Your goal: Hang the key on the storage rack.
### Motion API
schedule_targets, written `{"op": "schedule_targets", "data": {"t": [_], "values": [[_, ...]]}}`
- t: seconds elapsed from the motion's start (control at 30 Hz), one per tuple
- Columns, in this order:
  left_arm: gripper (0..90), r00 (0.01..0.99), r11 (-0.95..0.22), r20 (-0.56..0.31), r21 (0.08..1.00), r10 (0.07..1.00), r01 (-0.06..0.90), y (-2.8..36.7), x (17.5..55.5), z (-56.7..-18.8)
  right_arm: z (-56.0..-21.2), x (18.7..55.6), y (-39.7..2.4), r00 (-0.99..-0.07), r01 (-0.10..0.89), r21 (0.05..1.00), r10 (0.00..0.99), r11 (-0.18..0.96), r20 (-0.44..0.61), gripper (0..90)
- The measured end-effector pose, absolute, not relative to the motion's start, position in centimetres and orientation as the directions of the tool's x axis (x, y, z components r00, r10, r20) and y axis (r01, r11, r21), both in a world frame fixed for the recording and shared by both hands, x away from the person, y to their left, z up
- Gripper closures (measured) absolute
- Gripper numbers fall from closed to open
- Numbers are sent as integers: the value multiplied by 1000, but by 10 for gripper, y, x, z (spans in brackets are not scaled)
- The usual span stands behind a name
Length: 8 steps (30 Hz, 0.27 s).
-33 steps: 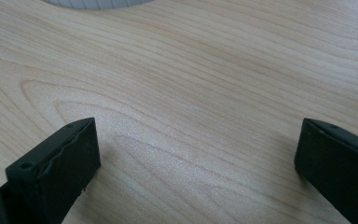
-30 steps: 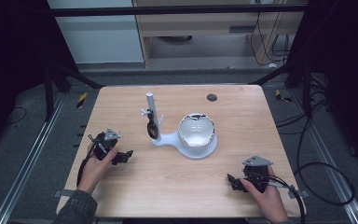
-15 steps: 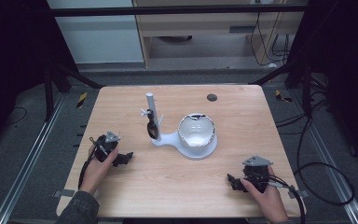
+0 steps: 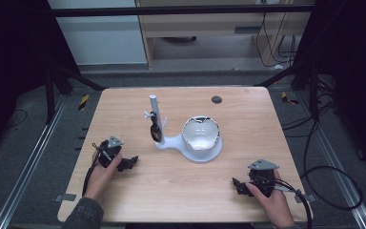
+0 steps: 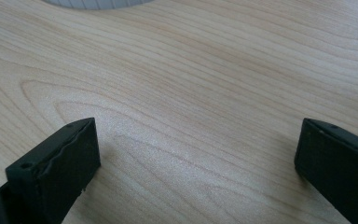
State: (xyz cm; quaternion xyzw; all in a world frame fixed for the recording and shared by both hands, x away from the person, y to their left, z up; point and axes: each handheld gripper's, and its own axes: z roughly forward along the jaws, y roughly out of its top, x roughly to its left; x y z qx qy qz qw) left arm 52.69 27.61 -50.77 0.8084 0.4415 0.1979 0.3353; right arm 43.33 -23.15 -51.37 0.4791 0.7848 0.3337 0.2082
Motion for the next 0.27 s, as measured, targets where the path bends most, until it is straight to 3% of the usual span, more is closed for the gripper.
{"op": "schedule_targets", "data": {"t": [0.27], "values": [[0,486,-356,24,713,874,604,274,523,-508,-514,433,-231,-454,614,723,891,317,-5,5]]}}
